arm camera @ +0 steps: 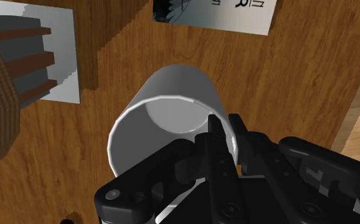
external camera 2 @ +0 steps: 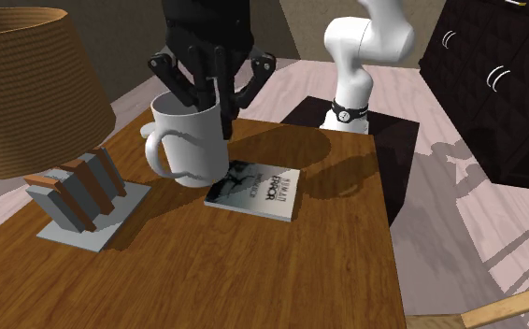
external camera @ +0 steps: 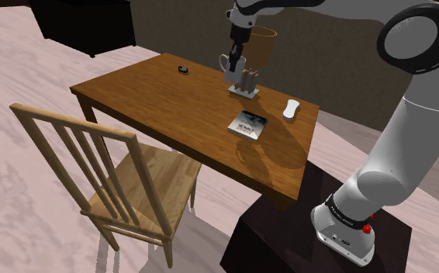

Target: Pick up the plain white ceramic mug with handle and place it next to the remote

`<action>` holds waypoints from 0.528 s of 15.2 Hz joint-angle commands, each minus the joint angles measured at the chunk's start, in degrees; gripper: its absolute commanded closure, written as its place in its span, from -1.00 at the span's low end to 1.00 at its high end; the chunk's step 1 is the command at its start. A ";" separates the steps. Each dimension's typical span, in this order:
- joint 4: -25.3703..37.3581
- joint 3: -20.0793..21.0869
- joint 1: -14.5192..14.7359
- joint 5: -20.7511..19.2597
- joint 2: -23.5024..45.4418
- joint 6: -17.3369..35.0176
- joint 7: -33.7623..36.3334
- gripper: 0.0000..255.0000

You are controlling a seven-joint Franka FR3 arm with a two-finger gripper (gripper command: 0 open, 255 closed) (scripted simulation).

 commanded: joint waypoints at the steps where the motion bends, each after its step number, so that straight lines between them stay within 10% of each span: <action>1: -0.50 -1.08 -1.69 0.31 -0.30 0.15 -2.88 1.00; 8: 1.58 -4.49 -7.12 1.33 1.17 -0.70 -11.83 1.00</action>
